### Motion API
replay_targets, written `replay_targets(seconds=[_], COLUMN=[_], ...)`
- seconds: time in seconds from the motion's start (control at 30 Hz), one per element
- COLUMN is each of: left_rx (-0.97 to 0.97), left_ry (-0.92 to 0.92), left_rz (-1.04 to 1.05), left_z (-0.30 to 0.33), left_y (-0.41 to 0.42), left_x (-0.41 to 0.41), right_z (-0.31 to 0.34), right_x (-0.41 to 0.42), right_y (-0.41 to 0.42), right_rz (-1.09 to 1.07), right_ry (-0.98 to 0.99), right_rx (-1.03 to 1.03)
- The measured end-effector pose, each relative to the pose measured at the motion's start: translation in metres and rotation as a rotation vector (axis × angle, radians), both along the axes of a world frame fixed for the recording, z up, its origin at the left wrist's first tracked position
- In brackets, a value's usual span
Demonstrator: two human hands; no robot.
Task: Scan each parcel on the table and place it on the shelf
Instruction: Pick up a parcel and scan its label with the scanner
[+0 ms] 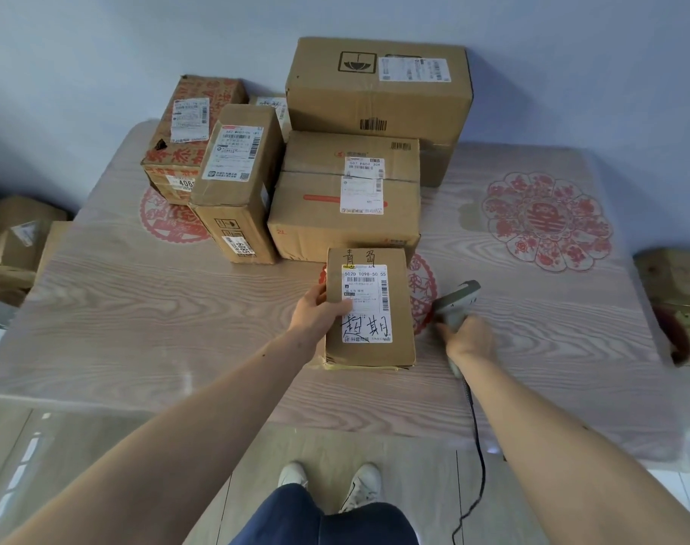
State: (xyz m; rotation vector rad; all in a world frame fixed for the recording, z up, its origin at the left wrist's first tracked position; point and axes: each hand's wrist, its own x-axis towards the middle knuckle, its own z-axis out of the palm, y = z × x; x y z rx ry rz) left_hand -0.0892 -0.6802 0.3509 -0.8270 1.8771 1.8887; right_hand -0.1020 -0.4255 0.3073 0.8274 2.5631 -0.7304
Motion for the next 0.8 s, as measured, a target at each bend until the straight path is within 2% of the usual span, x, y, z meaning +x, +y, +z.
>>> replay_targets(seconds=[0.13, 0.27, 0.37, 0.43, 0.5, 0.6, 0.8], left_rx=[-0.005, -0.025, -0.059, -0.107, -0.146, -0.114, -0.036], left_ry=[0.003, 0.000, -0.008, -0.005, -0.002, -0.009, -0.026], left_rz=[-0.010, -0.024, -0.053, -0.078, -0.102, -0.126, -0.149], left_z=[0.000, 0.001, 0.000, -0.001, -0.006, -0.010, -0.005], left_y=[0.001, 0.001, 0.001, 0.001, 0.000, -0.001, -0.008], left_x=[0.000, 0.001, 0.002, 0.002, 0.002, 0.002, 0.001], right_z=[0.002, 0.017, 0.041, 0.057, 0.063, 0.066, 0.067], right_x=[0.000, 0.000, 0.005, 0.009, 0.010, 0.009, 0.003], right_y=[0.000, -0.007, -0.022, -0.039, -0.055, -0.074, -0.093], right_rz=[0.018, -0.062, -0.085, -0.022, 0.071, 0.148, 0.187], right_ry=[-0.012, 0.021, 0.292, 0.427, 0.377, 0.187, 0.168], right_rx=[-0.038, -0.061, 0.016, -0.061, -0.188, -0.363, -0.283])
